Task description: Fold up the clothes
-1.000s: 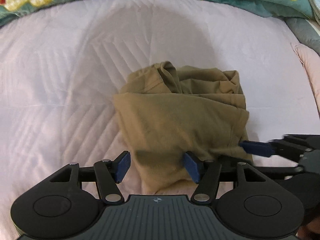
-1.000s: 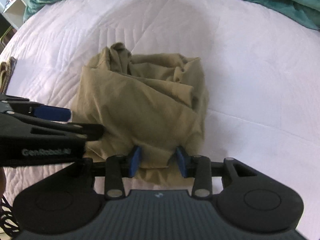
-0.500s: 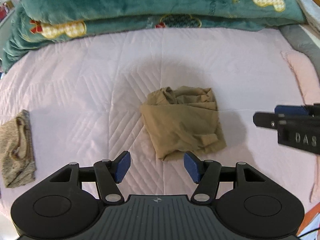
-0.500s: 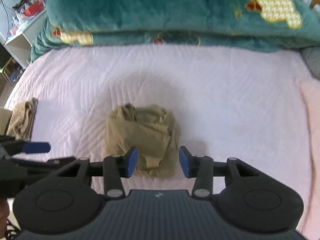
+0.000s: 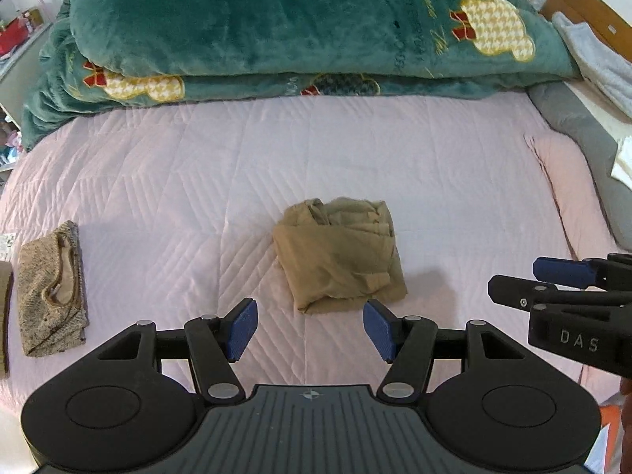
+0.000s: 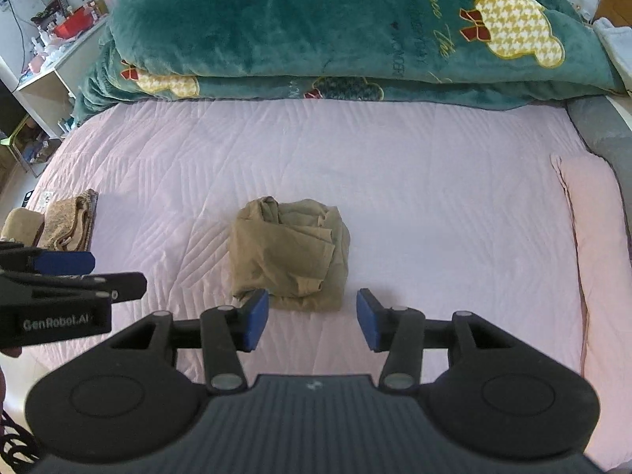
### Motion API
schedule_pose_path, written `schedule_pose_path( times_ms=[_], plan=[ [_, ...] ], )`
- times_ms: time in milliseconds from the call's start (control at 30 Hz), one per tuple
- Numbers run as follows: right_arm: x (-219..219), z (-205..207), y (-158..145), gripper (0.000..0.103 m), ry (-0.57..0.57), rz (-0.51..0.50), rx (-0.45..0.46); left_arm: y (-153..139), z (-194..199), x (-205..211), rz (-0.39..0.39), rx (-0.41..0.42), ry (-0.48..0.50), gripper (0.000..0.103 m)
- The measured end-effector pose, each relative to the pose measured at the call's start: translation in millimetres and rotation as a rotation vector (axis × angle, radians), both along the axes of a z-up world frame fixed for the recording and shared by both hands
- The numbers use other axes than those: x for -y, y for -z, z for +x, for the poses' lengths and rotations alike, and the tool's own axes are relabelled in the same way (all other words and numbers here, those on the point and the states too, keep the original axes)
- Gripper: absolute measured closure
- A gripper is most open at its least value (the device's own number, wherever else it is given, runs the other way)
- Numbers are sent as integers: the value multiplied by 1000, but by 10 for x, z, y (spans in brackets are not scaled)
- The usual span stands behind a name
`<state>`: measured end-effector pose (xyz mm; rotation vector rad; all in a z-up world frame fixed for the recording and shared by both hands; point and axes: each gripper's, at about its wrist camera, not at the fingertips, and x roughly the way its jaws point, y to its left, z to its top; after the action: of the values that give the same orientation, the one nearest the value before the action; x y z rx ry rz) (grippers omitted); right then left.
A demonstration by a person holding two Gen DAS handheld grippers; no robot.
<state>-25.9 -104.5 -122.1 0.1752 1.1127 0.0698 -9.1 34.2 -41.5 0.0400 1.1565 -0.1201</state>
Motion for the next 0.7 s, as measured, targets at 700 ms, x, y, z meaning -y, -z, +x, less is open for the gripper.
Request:
schedule_pose_path(
  times_ms=[700],
  plan=[
    [-61,269,-199,53,-47,-33,66,-389,231,60,60,59,-131,36]
  ],
)
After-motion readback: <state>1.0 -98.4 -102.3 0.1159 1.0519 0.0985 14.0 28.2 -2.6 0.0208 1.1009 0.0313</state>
